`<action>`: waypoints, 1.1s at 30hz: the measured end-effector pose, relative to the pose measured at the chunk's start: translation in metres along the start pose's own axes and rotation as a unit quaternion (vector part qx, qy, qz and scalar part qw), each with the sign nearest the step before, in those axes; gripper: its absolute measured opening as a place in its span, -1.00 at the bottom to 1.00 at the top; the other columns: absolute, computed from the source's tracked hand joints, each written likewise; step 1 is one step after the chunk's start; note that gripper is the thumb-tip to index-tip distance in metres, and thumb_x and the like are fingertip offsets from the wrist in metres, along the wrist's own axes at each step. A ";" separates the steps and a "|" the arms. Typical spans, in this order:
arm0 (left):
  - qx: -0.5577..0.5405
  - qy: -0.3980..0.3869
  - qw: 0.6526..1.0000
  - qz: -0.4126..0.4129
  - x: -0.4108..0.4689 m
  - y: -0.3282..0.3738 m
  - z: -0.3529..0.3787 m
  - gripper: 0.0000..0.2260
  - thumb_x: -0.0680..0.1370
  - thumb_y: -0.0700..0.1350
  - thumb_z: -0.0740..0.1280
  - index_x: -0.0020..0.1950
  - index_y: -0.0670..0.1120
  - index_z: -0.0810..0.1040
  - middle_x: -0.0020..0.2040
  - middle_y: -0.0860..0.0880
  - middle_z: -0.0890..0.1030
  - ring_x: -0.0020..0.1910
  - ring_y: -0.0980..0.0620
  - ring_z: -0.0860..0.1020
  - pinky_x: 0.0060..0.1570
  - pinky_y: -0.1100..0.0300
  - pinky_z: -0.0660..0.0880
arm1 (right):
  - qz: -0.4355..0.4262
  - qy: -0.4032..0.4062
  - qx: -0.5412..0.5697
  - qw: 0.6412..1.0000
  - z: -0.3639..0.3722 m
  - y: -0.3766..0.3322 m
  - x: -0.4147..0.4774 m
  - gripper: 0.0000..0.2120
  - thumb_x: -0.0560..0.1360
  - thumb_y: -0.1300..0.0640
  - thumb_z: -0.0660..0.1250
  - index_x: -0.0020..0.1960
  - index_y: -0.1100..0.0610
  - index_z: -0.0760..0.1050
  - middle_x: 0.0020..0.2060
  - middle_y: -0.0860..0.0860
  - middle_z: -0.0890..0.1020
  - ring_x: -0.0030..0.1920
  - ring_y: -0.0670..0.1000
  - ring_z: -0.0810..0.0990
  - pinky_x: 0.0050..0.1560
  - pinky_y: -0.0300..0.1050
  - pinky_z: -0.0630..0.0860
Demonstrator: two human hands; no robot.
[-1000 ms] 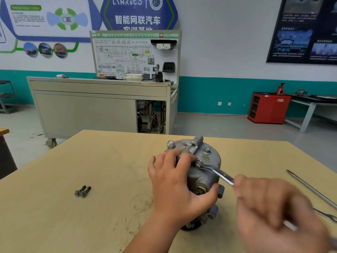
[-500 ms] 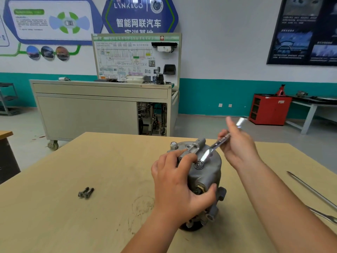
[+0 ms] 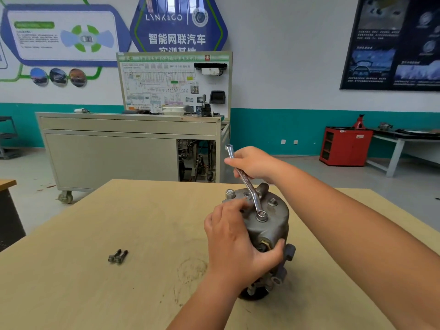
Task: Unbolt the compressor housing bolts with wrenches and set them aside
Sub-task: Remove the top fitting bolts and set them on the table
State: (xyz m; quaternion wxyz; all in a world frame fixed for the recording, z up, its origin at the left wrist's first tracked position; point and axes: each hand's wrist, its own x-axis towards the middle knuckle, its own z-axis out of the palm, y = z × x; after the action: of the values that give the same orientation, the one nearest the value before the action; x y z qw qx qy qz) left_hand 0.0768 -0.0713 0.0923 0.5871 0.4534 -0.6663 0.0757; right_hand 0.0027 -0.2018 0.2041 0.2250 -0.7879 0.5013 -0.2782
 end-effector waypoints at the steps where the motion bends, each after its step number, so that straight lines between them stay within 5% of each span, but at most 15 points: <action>1: 0.002 0.002 1.000 0.000 0.000 0.000 0.000 -0.40 0.19 0.24 0.27 0.14 0.00 0.27 -0.02 0.00 0.53 -0.02 -0.04 0.50 0.05 0.07 0.31 | -0.005 0.005 0.024 1.000 0.000 -0.003 -0.001 -0.67 0.58 -0.02 0.21 -0.23 0.16 0.52 -0.47 -0.08 0.53 -0.47 -0.08 0.42 -0.33 -0.18 0.38; 5: 0.017 0.004 1.000 -0.003 -0.001 0.001 0.000 -0.33 0.20 0.25 0.26 0.19 -0.08 0.29 0.00 -0.07 0.55 -0.01 -0.08 0.52 0.07 0.03 0.34 | -0.022 -0.015 0.176 0.984 0.005 -0.019 -0.004 -0.75 0.59 0.01 0.19 0.08 0.14 0.55 -0.59 -0.14 0.43 -0.57 -0.16 0.32 -0.49 -0.31 0.31; 8: 0.031 -0.002 0.999 -0.014 0.000 0.001 -0.002 -0.29 0.21 0.27 0.26 0.17 -0.21 0.45 0.02 -0.07 0.55 0.02 -0.07 0.52 0.09 0.03 0.35 | -0.043 0.029 0.220 0.974 0.003 -0.029 -0.008 -0.84 0.59 0.00 0.20 0.00 0.03 0.52 -0.55 -0.13 0.46 -0.55 -0.16 0.35 -0.46 -0.26 0.32; 11: 0.046 -0.005 0.999 -0.015 0.000 0.001 -0.004 -0.28 0.21 0.28 0.25 0.13 -0.25 0.51 0.01 -0.07 0.57 0.03 -0.04 0.50 0.08 0.03 0.35 | 0.000 0.176 0.244 0.954 -0.011 -0.027 -0.017 -0.84 0.59 0.03 0.16 -0.14 0.02 0.41 -0.44 -0.05 0.44 -0.47 -0.10 0.37 -0.45 -0.23 0.32; 16: 0.029 -0.029 0.999 -0.019 0.000 0.001 -0.005 -0.27 0.21 0.28 0.27 0.20 -0.19 0.50 0.06 -0.03 0.56 0.06 -0.07 0.52 0.10 0.05 0.34 | 0.078 0.341 0.528 0.773 -0.035 0.009 -0.066 -0.72 0.59 0.00 0.13 -0.28 0.04 0.30 -0.48 -0.04 0.39 -0.66 -0.15 0.20 -0.62 -0.36 0.11; 20: 0.028 -0.032 0.999 -0.015 0.000 0.001 -0.005 -0.26 0.22 0.28 0.27 0.23 -0.19 0.49 0.07 -0.03 0.57 0.06 -0.12 0.55 0.11 0.02 0.33 | 0.060 0.344 0.590 0.728 -0.023 0.027 -0.147 -0.63 0.53 -0.19 0.16 -0.29 0.05 0.40 -0.36 -0.07 0.67 -0.50 -0.18 0.52 -0.53 -0.37 0.38; 25: 0.013 -0.019 1.000 0.000 0.000 0.001 -0.004 -0.30 0.23 0.27 0.27 0.29 -0.03 0.36 0.06 -0.01 0.57 0.05 -0.10 0.54 0.09 0.03 0.33 | -0.065 0.336 0.505 0.792 0.020 0.019 -0.225 -0.63 0.52 0.11 0.20 -0.38 0.08 0.64 -0.09 -0.08 0.70 -0.09 -0.08 0.69 -0.25 -0.36 0.56; 29: 0.002 -0.013 1.000 0.011 -0.001 -0.002 -0.002 -0.35 0.25 0.29 0.28 0.28 0.07 0.30 0.07 0.01 0.57 0.07 -0.07 0.53 0.08 -0.02 0.39 | -0.132 0.316 0.335 0.878 0.051 -0.009 -0.244 -0.56 0.27 -0.47 0.29 -0.19 -0.14 0.66 -0.01 -0.24 0.58 0.02 -0.17 0.63 0.04 -0.34 0.52; 33: -0.013 -0.009 1.000 0.006 -0.002 -0.003 0.000 -0.43 0.32 0.27 0.20 0.27 0.07 0.43 0.07 -0.01 0.57 0.07 -0.05 0.51 0.05 0.00 0.36 | -0.160 0.319 0.237 0.904 0.070 -0.018 -0.240 -0.51 0.35 -0.48 0.17 -0.10 -0.12 0.60 0.00 -0.20 0.52 0.02 -0.26 0.59 -0.02 -0.52 0.43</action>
State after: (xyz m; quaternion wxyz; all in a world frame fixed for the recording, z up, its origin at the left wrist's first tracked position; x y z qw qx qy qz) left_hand 0.0787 -0.0726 0.0890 0.5864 0.4426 -0.6751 0.0663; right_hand -0.0213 0.0298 0.1126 0.1854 -0.6503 0.3326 -0.6574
